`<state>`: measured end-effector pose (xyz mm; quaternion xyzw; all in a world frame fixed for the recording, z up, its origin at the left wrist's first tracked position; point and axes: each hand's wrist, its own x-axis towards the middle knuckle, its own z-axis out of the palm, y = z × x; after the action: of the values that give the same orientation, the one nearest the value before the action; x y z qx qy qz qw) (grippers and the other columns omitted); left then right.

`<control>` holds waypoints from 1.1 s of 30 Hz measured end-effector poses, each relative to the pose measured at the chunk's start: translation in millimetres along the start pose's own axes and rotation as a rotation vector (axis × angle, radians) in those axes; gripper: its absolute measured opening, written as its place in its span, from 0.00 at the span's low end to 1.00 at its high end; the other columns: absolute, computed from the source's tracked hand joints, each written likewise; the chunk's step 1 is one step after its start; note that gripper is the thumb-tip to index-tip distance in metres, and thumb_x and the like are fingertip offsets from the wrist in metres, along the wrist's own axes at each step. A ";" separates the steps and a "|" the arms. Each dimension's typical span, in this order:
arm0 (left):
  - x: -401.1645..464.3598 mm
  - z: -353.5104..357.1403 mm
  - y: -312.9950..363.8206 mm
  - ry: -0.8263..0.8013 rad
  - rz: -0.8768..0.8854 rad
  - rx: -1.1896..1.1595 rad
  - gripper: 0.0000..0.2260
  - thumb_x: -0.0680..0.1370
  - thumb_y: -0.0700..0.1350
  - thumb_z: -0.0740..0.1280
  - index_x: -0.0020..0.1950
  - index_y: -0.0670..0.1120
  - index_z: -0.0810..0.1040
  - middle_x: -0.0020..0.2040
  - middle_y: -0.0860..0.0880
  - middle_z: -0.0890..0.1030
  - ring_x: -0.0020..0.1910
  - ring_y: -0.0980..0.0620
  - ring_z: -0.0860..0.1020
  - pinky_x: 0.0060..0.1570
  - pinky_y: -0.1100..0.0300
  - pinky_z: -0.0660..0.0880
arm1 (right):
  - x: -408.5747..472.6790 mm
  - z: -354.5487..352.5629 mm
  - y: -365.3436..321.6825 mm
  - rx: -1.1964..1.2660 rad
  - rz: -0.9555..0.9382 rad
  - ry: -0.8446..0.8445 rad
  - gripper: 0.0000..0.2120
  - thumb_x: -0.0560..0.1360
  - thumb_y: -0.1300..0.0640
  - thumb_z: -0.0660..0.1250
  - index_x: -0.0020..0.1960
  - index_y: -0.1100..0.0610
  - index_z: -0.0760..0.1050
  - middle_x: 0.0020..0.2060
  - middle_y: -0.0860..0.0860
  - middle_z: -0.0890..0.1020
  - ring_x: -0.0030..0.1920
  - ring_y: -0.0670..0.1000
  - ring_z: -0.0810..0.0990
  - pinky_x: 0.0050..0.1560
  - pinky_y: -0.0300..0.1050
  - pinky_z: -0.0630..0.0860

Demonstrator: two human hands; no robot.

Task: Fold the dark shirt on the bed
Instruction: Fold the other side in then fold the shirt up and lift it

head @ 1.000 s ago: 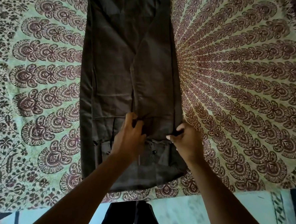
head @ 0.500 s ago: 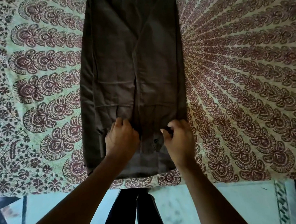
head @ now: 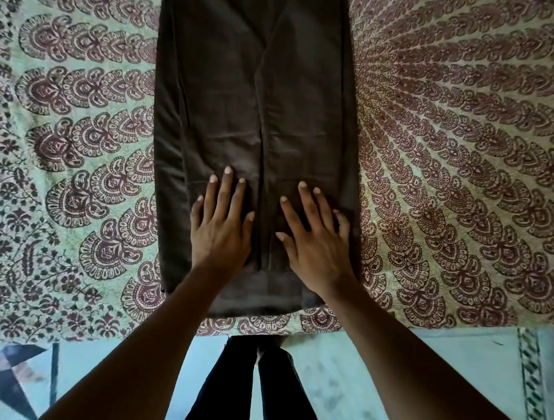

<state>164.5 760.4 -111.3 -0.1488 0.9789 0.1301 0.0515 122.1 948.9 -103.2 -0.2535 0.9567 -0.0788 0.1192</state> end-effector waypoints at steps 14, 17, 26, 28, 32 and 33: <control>-20.1 -47.0 -111.2 -0.109 0.302 -0.073 0.34 0.70 0.34 0.74 0.74 0.51 0.71 0.79 0.37 0.62 0.68 0.29 0.67 0.60 0.29 0.74 | -20.4 -39.0 90.3 -0.215 -0.296 -0.037 0.49 0.56 0.66 0.75 0.76 0.49 0.68 0.77 0.53 0.69 0.71 0.58 0.67 0.59 0.57 0.69; -28.2 -61.7 -154.0 -0.344 0.499 0.153 0.50 0.57 0.33 0.78 0.77 0.50 0.67 0.80 0.39 0.63 0.72 0.30 0.68 0.61 0.31 0.75 | -26.5 -46.4 122.7 -0.371 -0.508 -0.183 0.48 0.60 0.66 0.73 0.78 0.47 0.66 0.79 0.52 0.66 0.73 0.58 0.69 0.60 0.59 0.68; -12.1 -76.5 -146.7 -0.438 0.565 0.287 0.53 0.58 0.49 0.85 0.80 0.60 0.63 0.75 0.36 0.67 0.64 0.29 0.70 0.52 0.30 0.73 | 0.4 -50.0 135.9 -0.455 -0.791 -0.193 0.47 0.68 0.64 0.70 0.82 0.43 0.56 0.81 0.53 0.62 0.74 0.60 0.70 0.62 0.64 0.68; -9.1 -76.4 -138.0 -0.420 0.575 0.288 0.54 0.56 0.48 0.85 0.78 0.63 0.66 0.72 0.35 0.69 0.62 0.31 0.71 0.53 0.33 0.71 | 4.4 -45.4 133.5 -0.451 -0.788 -0.160 0.46 0.67 0.63 0.72 0.81 0.45 0.59 0.79 0.55 0.65 0.71 0.60 0.70 0.60 0.64 0.68; -6.4 -69.8 -129.7 -0.363 0.637 0.306 0.44 0.59 0.48 0.83 0.74 0.59 0.75 0.66 0.36 0.74 0.60 0.33 0.74 0.56 0.35 0.69 | 7.8 -37.0 116.8 -0.345 -0.824 -0.082 0.31 0.74 0.63 0.61 0.77 0.52 0.69 0.75 0.57 0.71 0.68 0.60 0.72 0.60 0.64 0.67; -6.6 -69.5 -127.2 -0.355 0.645 0.294 0.38 0.62 0.48 0.80 0.72 0.58 0.76 0.65 0.37 0.74 0.61 0.33 0.76 0.57 0.36 0.68 | 9.4 -36.0 110.4 -0.291 -0.838 -0.049 0.27 0.76 0.64 0.57 0.73 0.54 0.73 0.73 0.57 0.74 0.68 0.59 0.74 0.60 0.63 0.67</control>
<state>205.1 626.2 -74.1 0.1999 0.9595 0.0216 0.1971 53.1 1042.2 -93.8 -0.6356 0.7692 0.0213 0.0627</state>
